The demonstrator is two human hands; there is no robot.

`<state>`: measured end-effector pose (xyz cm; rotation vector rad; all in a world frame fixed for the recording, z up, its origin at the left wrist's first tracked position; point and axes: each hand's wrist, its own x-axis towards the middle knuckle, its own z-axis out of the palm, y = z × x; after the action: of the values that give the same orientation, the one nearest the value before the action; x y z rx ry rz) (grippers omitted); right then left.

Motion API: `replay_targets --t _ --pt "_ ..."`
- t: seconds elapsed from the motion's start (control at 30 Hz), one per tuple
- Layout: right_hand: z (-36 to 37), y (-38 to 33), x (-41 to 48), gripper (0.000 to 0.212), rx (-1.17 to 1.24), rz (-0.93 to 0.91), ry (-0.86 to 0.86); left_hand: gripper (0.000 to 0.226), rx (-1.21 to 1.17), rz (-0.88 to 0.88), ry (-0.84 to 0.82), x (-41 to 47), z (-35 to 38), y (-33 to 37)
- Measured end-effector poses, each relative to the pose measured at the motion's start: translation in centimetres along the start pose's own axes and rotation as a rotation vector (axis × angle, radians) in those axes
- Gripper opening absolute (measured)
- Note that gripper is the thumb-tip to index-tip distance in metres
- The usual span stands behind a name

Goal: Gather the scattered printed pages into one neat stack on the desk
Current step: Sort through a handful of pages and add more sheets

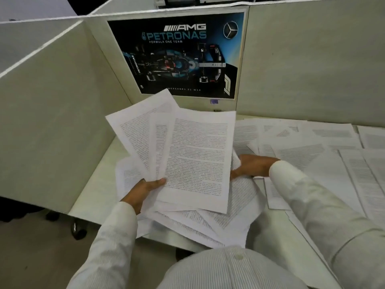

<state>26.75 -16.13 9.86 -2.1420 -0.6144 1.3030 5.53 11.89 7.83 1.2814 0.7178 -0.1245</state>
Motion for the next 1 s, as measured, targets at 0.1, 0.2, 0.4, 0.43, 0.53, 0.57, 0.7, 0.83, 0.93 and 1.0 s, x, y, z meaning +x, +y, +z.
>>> replay_targets --t 0.1,0.2,0.4,0.43,0.53,0.57,0.7,0.83,0.93,1.0 --pt "2.4 1.9 -0.2 0.061 0.004 0.063 -0.037 0.038 0.035 -0.055 -0.022 0.6 0.4 -0.2" --pt "4.4 3.1 -0.7 0.064 -0.002 0.085 0.010 0.041 0.137 -0.086 0.043 1.8 1.2 -0.8" --pt "5.8 3.4 -2.9 0.048 -0.089 0.079 0.113 0.045 0.057 -0.166 0.063 4.7 3.3 -3.8" --pt "5.6 3.3 -3.4 0.045 -0.132 0.083 0.137 0.041 0.018 -0.173 0.054 4.9 3.9 -4.2" --pt "4.5 3.0 -4.8 0.043 -0.263 0.127 0.214 0.034 -0.090 -0.192 0.049 6.0 5.4 -5.2" --pt "4.0 3.0 -5.1 0.042 -0.303 0.123 0.249 0.036 -0.114 -0.197 0.043 6.3 5.8 -5.4" --pt "2.0 3.8 -6.4 0.029 -0.312 0.108 0.350 0.037 -0.190 -0.191 0.006 7.1 7.0 -6.6" --pt "0.2 5.0 -7.7 0.029 -0.258 0.126 0.444 0.036 -0.185 -0.214 0.066 7.6 7.8 -7.6" --pt "-0.9 5.6 -8.8 0.030 -0.191 0.135 0.520 0.039 -0.185 -0.232 0.137 8.1 7.6 -8.7" --pt "-1.7 5.5 -9.7 0.023 -0.149 0.077 0.595 0.039 -0.159 -0.222 0.191 8.3 7.4 -9.3"
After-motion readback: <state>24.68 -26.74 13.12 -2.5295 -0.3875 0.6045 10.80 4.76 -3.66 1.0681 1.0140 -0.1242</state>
